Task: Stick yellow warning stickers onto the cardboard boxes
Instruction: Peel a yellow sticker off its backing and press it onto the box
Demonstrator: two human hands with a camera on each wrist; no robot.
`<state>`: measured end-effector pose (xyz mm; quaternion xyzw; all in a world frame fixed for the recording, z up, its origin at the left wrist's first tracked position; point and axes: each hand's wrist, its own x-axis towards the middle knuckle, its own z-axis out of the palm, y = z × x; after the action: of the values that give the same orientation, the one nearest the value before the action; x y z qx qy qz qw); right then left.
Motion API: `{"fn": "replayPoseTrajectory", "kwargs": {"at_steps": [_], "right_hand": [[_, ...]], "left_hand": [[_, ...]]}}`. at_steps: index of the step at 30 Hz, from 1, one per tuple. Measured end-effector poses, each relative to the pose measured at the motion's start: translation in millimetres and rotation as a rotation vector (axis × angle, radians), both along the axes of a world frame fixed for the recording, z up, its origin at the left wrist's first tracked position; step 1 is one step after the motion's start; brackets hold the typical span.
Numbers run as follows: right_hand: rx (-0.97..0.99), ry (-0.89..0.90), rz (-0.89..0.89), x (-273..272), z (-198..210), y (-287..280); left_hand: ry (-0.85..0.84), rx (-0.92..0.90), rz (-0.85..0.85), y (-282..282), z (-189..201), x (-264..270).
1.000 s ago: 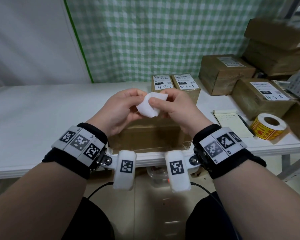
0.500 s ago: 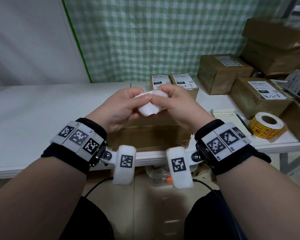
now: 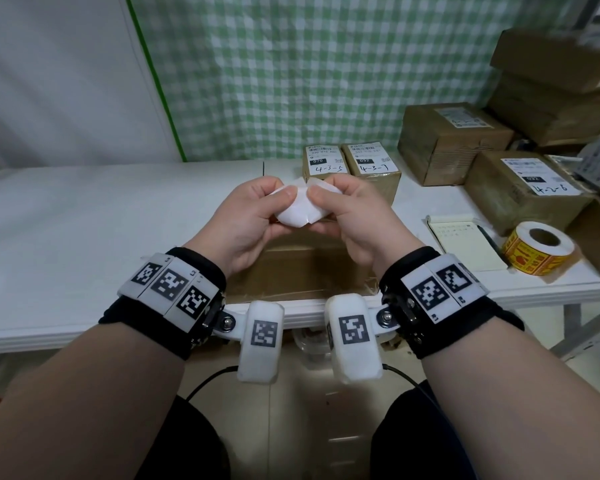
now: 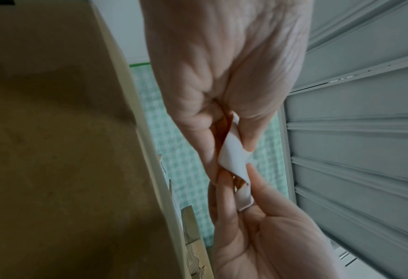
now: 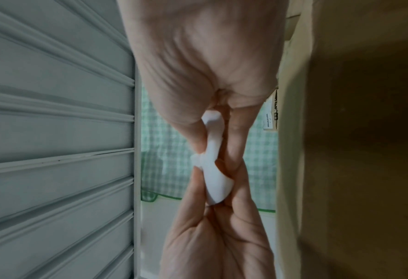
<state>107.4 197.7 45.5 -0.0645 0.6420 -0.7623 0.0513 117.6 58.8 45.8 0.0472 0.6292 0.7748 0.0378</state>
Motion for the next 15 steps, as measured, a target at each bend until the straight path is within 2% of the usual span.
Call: {"fn": "replayPoseTrajectory", "kwargs": {"at_steps": [7,12,14,15], "right_hand": [[-0.083,-0.023,-0.053,-1.1,-2.0,-0.9],[-0.126,-0.049,-0.192,-9.6,1.8,12.7],[-0.097,-0.056,-0.286,-14.1,2.4,29.8],[-0.021,-0.047,-0.321,-16.7,1.7,38.2]], "left_hand": [[0.003,0.03,0.053,4.3,-1.9,-2.0],[-0.028,0.126,0.173,-2.8,2.3,-7.4],[-0.018,0.03,0.251,-13.8,3.9,-11.2],[0.002,-0.057,0.272,-17.6,4.7,-12.5]]}}
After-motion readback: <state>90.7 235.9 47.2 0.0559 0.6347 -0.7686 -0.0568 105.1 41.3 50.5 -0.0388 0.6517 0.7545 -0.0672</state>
